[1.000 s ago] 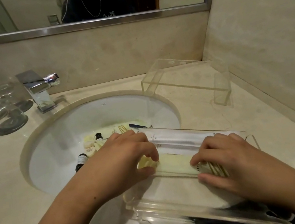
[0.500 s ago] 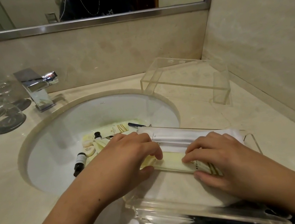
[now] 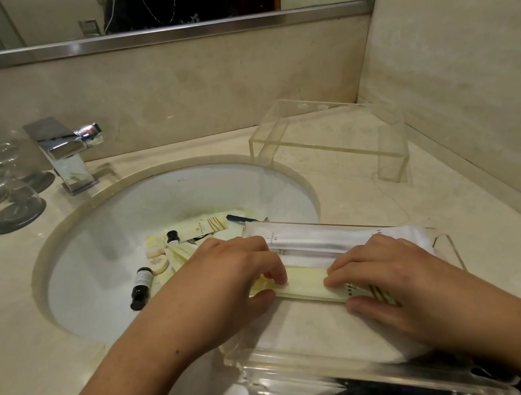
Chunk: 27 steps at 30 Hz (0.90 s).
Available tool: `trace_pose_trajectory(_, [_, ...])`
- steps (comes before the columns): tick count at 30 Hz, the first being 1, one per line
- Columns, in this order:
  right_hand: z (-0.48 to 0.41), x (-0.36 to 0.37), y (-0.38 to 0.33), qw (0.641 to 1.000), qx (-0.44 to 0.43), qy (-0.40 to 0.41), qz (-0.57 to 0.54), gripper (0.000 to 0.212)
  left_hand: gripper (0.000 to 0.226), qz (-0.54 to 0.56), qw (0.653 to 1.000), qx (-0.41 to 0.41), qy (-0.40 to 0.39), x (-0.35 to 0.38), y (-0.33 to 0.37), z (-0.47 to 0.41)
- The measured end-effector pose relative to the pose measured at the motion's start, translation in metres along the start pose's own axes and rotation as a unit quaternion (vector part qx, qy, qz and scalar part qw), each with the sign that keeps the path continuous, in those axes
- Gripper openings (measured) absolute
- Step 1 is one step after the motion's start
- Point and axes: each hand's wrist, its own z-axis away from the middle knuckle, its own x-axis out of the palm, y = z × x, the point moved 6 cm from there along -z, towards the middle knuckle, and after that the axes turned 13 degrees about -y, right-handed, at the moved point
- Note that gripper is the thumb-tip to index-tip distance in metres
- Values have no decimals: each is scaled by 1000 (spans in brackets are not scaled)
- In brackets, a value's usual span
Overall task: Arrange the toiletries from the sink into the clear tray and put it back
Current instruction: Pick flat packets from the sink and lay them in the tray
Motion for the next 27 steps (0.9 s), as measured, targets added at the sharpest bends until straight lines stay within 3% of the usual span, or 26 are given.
trace_pose_trajectory(6, [-1,-6,-7,1000,-3,4,1,33,18,14,1000,17,17,-1,-1,3])
trace_pose_trajectory(15, [-25,-37,-26,999,-5,46,-21,32,21,22,994,27,102,-24,-10,4])
trace_pose_trajectory(21, [-63,-56,-32,999,-7,45,-30,29,25,31,986,-28,159,-43,-56,7])
trace_pose_trajectory(27, [-121,-63,-39,1000,2,-9,-11,30,25,51,982,-101,150,-38,-120,-4])
